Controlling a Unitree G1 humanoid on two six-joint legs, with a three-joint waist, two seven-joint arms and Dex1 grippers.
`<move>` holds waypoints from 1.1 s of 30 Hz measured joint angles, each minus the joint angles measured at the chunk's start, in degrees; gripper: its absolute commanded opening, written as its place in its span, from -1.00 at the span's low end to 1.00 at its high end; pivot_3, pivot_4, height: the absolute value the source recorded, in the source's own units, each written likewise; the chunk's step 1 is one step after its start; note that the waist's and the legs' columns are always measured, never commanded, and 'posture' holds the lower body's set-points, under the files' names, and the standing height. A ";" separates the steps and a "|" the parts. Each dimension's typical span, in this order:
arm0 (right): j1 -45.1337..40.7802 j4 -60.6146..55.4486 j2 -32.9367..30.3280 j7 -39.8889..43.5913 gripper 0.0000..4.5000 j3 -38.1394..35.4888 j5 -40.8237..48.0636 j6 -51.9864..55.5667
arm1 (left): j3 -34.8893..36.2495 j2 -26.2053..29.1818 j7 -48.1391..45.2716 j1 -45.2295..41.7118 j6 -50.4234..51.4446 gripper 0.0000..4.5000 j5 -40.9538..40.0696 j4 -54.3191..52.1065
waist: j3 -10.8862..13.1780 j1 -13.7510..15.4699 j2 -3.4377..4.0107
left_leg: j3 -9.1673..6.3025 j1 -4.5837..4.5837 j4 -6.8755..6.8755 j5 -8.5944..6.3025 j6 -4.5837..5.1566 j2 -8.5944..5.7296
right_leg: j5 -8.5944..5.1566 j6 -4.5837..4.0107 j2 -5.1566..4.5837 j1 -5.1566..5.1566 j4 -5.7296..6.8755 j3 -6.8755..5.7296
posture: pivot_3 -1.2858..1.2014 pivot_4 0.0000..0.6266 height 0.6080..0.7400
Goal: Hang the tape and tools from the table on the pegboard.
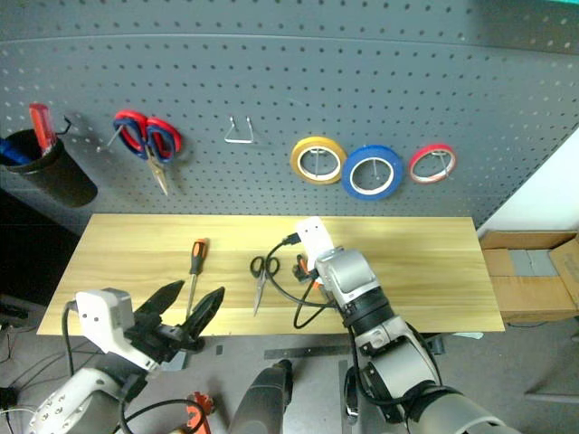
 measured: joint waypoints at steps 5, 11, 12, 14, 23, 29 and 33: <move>0.13 1.41 0.01 -0.62 0.99 0.04 0.01 -1.22 | 0.08 0.02 0.00 0.32 0.00 1.00 -0.08 -0.10 | 0.09 0.00 0.01 | 0.00 -0.01 0.00 0.00 0.00 0.00 | 0.00 0.00 0.00 -0.01 0.00 0.00 | 0.34 0.01 1.00; 0.21 4.95 0.03 -0.67 0.99 0.72 -0.01 -3.98 | 0.23 0.30 0.00 0.93 0.00 1.00 -0.18 -0.20 | 0.25 0.01 0.03 | 0.00 -0.02 0.00 0.00 0.00 0.00 | 0.00 0.00 0.00 -0.02 -0.02 0.00 | 0.34 0.01 1.00; 0.24 6.38 0.03 -0.69 0.99 0.76 -0.01 -4.63 | 0.33 0.33 0.01 0.94 0.00 1.00 -0.19 -0.22 | 0.28 0.02 0.03 | 0.00 -0.03 0.00 0.00 0.00 0.00 | 0.00 0.00 0.00 -0.02 -0.03 0.00 | 0.34 0.02 1.00; 0.27 8.33 0.03 -0.70 0.99 0.76 -0.01 -5.49 | 0.67 0.35 0.01 1.03 0.00 1.00 -0.21 -0.31 | 0.32 0.02 0.02 | 0.00 -0.07 0.00 0.00 0.00 0.00 | 0.00 0.01 0.00 -0.06 -0.03 0.00 | 0.35 0.02 1.00; 0.05 12.54 0.05 -0.66 0.99 0.36 -0.03 -11.39 | 1.29 0.45 0.01 2.18 0.00 1.00 -1.33 -1.74 | 0.32 0.03 0.00 | 0.01 -0.06 0.01 0.00 0.00 0.01 | 0.02 0.05 0.00 -0.10 0.00 0.03 | 0.35 0.05 1.00; -2.15 16.56 0.09 -0.54 0.99 -0.45 0.00 -13.75 | 2.56 1.68 0.06 2.04 0.01 1.00 -2.17 -1.73 | 0.33 0.03 0.02 | -0.01 0.02 0.01 0.01 0.01 0.01 | 0.02 0.03 0.00 -0.06 0.03 0.02 | 0.35 0.04 1.00; -3.12 17.94 0.12 -0.42 0.99 -0.62 0.00 -14.27 | 2.94 2.00 0.05 1.82 0.01 1.00 -2.42 -1.72 | 0.32 0.03 0.01 | 0.04 -0.01 0.00 0.00 0.00 0.01 | 0.02 0.04 0.00 -0.05 -0.03 0.05 | 0.35 0.03 1.00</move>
